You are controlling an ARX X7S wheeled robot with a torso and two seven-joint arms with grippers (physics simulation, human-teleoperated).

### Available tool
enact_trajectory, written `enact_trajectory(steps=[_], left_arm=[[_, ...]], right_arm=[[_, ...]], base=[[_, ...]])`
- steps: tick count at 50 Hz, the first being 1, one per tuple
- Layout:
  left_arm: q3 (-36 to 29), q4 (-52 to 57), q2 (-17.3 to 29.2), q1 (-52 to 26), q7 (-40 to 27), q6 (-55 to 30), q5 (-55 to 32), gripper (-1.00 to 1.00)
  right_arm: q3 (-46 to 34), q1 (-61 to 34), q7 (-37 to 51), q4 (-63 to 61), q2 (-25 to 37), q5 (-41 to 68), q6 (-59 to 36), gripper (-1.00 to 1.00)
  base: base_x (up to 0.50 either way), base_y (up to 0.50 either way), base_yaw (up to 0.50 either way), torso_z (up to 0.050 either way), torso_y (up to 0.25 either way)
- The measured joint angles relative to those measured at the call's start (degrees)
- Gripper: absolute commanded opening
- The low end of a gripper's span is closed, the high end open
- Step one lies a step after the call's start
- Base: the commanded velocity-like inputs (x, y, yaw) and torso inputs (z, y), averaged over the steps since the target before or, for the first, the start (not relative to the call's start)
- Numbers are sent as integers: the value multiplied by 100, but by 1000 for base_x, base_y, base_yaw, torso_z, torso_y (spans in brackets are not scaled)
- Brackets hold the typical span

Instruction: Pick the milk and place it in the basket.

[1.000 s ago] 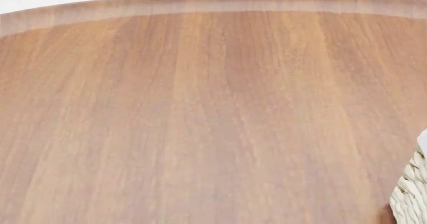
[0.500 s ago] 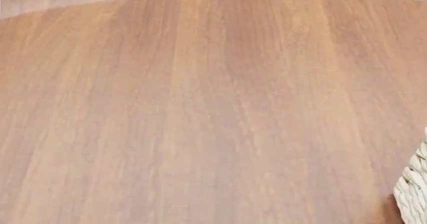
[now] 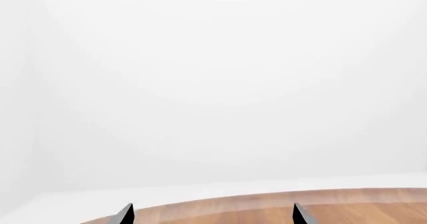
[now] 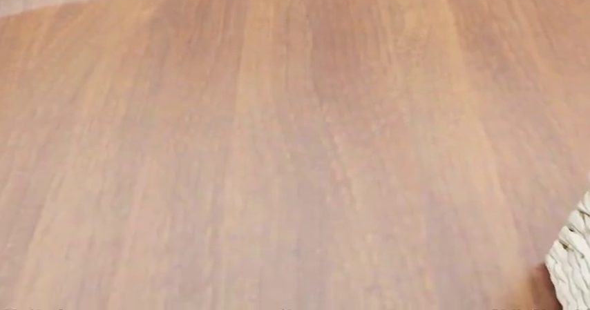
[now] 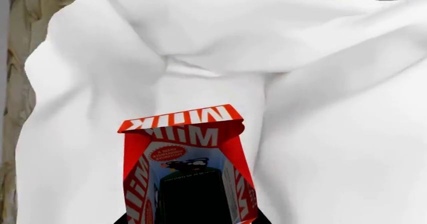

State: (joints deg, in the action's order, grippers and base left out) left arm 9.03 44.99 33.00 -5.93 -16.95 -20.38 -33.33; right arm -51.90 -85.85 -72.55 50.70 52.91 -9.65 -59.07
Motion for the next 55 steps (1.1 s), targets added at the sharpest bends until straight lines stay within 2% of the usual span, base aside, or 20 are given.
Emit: enact_trajectory(steps=[1, 2, 33, 45, 55], left_arm=[[0, -1, 0, 1, 0, 3, 0, 100], [-1, -3, 1, 3, -1, 6, 2, 100], [59, -23, -3, 40, -35, 61, -107, 100], [61, -35, -4, 31, -50, 73, -135, 100], [51, -37, 3, 13, -68, 74, -145, 100]], right_arm=[[5, 2, 17, 7, -2, 2, 7, -100], [9, 3, 32, 17, -6, 2, 16, 100], [25, -226, 208, 157, -70, -10, 257, 100], [-179, -1222, 268, 1416, -614, -136, 1004, 100], [-658, -2137, 281, 2049, -931, -25, 1269, 100]], base=[[0, 0, 0, 0, -41], [0, 0, 0, 0, -31], [0, 0, 0, 0, -11], [0, 0, 0, 0, 0], [0, 0, 0, 0, 0]])
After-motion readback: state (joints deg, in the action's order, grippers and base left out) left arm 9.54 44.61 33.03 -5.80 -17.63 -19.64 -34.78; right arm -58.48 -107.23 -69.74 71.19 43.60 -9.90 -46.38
